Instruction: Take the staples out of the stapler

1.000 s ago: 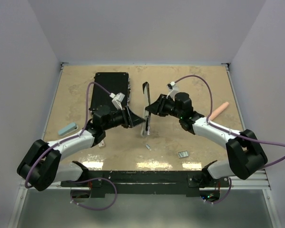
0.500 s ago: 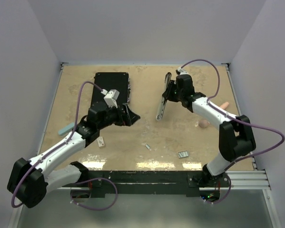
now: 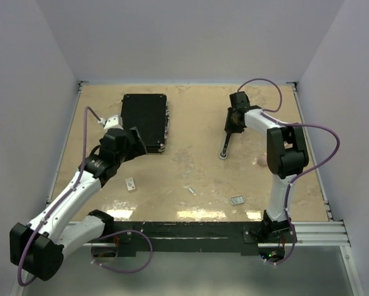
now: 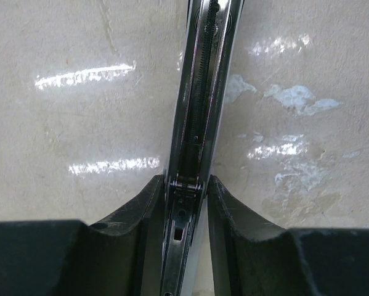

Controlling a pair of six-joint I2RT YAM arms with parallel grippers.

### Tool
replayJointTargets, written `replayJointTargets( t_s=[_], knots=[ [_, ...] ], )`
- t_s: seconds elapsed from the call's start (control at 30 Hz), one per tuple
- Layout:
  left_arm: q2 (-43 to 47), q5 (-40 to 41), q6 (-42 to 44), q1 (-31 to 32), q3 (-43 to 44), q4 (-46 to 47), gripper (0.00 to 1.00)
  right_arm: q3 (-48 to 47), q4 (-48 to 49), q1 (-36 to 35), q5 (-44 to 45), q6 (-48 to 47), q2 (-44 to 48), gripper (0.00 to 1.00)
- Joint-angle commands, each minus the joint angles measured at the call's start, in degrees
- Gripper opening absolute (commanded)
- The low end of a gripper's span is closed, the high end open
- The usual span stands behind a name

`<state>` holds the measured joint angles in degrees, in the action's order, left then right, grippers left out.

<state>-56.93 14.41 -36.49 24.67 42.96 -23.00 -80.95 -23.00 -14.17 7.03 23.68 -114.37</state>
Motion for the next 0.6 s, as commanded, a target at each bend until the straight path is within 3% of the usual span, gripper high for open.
replayJointTargets(
  t_s=[0.0, 0.17, 0.3, 0.43, 0.57],
  knots=[
    [3.2, 8.2, -5.2, -4.6, 1.2, -5.6, 0.96, -6.1, -1.2, 0.9, 3.3, -2.2, -1.0, 0.05],
    [1.1, 11.0, -12.0, -11.6, 4.3, -12.4, 0.86, -6.9, -1.4, 1.1, 2.7, -2.1, -1.6, 0.25],
    [-0.9, 9.1, -16.8, -20.0, 6.5, -16.4, 0.84, -7.8, -1.8, 1.1, 1.0, -2.4, -0.3, 0.5],
    [-4.4, 4.6, -19.5, -27.8, 9.6, -19.2, 0.84, -7.8, -2.7, 1.1, 1.9, -2.9, 1.8, 0.61],
    [-7.5, 6.9, -25.3, -31.8, 11.8, -22.3, 0.85, -6.5, -3.4, 1.1, 1.4, -2.8, 5.3, 0.68]
  ],
)
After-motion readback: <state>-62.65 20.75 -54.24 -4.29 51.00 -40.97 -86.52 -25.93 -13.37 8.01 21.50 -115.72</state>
